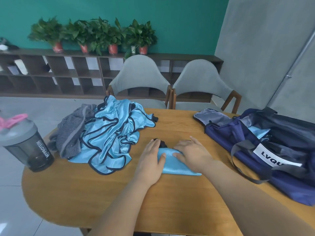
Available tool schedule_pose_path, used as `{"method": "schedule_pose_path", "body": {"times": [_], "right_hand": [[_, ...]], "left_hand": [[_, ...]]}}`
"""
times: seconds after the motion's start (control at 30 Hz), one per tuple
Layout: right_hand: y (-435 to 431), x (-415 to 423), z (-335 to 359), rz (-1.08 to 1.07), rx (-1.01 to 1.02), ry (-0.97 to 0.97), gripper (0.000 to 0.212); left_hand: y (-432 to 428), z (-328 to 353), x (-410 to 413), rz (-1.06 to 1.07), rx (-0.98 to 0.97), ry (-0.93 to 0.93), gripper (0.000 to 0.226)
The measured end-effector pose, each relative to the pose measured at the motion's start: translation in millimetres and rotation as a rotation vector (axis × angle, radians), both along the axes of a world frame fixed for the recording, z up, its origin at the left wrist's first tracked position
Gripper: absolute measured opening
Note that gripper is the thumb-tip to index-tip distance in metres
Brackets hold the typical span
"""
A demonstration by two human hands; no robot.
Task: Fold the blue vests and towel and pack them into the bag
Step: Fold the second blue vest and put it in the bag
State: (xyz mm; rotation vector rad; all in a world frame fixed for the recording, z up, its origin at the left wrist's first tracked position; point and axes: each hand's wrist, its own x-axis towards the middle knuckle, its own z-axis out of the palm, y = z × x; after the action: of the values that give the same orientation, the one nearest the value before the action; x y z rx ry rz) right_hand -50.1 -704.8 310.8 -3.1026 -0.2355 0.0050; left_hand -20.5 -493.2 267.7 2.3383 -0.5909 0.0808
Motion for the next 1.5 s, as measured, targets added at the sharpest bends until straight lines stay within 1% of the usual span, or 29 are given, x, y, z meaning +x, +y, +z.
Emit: {"method": "schedule_pose_path", "body": {"times": [0.07, 0.13, 0.2, 0.3, 0.37, 0.43, 0.53, 0.57, 0.63, 0.73, 0.8, 0.9, 0.97, 1.03, 1.1, 1.13, 1.17, 1.2, 1.27, 1.33, 1.37, 1.43, 1.5], "right_hand": [[-5.5, 1.8, 1.3, -0.062, -0.038, -0.008, 0.048], [-10.2, 0.3, 3.9, -0.116, -0.125, -0.031, 0.048], [-13.3, -4.7, 3.8, -0.184, -0.152, -0.034, 0.042], [-12.7, -17.1, -6.1, -0.334, -0.044, -0.030, 0.034], [-8.2, -27.6, -18.1, -0.455, 0.076, -0.078, 0.030], [-0.3, -37.0, -30.1, -0.581, 0.182, -0.152, 0.030], [13.8, -45.7, -39.0, -0.702, 0.256, -0.220, 0.033], [17.6, -47.8, -40.4, -0.729, 0.264, -0.238, 0.032], [22.8, -51.1, -41.6, -0.769, 0.282, -0.284, 0.029], [24.5, -52.9, -41.6, -0.825, 0.311, -0.311, 0.025], [24.5, -54.6, -42.2, -0.843, 0.328, -0.328, 0.025], [25.8, -57.6, -40.4, -0.867, 0.366, -0.337, 0.025], [27.5, -61.1, -37.4, -0.892, 0.394, -0.321, 0.022], [28.5, -67.2, -34.2, -0.901, 0.439, -0.302, 0.018], [28.4, -75.3, -29.3, -0.900, 0.494, -0.311, 0.015], [27.2, -79.0, -26.9, -0.896, 0.522, -0.312, 0.014], [25.0, -82.2, -24.5, -0.894, 0.557, -0.301, 0.016], [21.7, -83.8, -22.0, -0.895, 0.609, -0.282, 0.024], [10.9, -85.8, -16.3, -0.899, 0.759, -0.215, 0.048], [-2.9, -90.8, -5.2, -0.874, 0.974, -0.168, 0.071], [-10.8, -94.9, 2.5, -0.850, 1.101, -0.160, 0.079], [-28.8, -104.6, 16.8, -0.789, 1.349, -0.152, 0.091], [-46.9, -116.4, 28.4, -0.740, 1.537, -0.148, 0.101]], "left_hand": [[1.5, 1.6, -0.7, 0.041, -0.037, 0.009, 0.060], [2.8, 1.8, -0.7, 0.072, -0.082, -0.001, 0.056], [2.6, 0.9, 0.6, 0.091, -0.094, -0.021, 0.053], [0.5, -3.4, 2.9, 0.096, -0.051, -0.048, 0.050], [-1.2, -5.0, 3.0, 0.103, -0.012, -0.078, 0.048], [-2.0, -6.9, 3.8, 0.116, 0.039, -0.137, 0.045], [-4.4, -7.3, 3.7, 0.119, 0.118, -0.187, 0.038], [-7.1, -6.1, 3.1, 0.116, 0.124, -0.171, 0.035], [-17.1, 1.2, -2.2, 0.120, 0.137, -0.078, 0.034], [-42.8, 17.8, -14.5, 0.145, 0.201, 0.113, 0.041], [-59.6, 29.8, -20.6, 0.177, 0.190, 0.253, 0.041], [-74.4, 42.9, -23.5, 0.226, 0.117, 0.467, 0.039], [-77.7, 44.3, -23.4, 0.228, 0.033, 0.546, 0.036], [-79.5, 42.3, -28.2, 0.206, -0.094, 0.572, 0.025], [-80.1, 42.3, -36.9, 0.184, -0.197, 0.544, 0.015], [-80.1, 43.6, -41.8, 0.172, -0.242, 0.529, 0.014], [-80.7, 46.3, -46.6, 0.157, -0.284, 0.527, 0.014], [-81.9, 49.7, -50.7, 0.144, -0.324, 0.540, 0.014], [-85.3, 59.1, -57.4, 0.125, -0.399, 0.582, 0.015], [-89.5, 67.8, -60.5, 0.101, -0.470, 0.600, 0.015], [-91.7, 72.9, -61.2, 0.082, -0.502, 0.609, 0.016], [-96.1, 84.4, -60.4, 0.030, -0.565, 0.653, 0.017], [-102.8, 96.9, -59.2, -0.045, -0.611, 0.724, 0.021]]}}
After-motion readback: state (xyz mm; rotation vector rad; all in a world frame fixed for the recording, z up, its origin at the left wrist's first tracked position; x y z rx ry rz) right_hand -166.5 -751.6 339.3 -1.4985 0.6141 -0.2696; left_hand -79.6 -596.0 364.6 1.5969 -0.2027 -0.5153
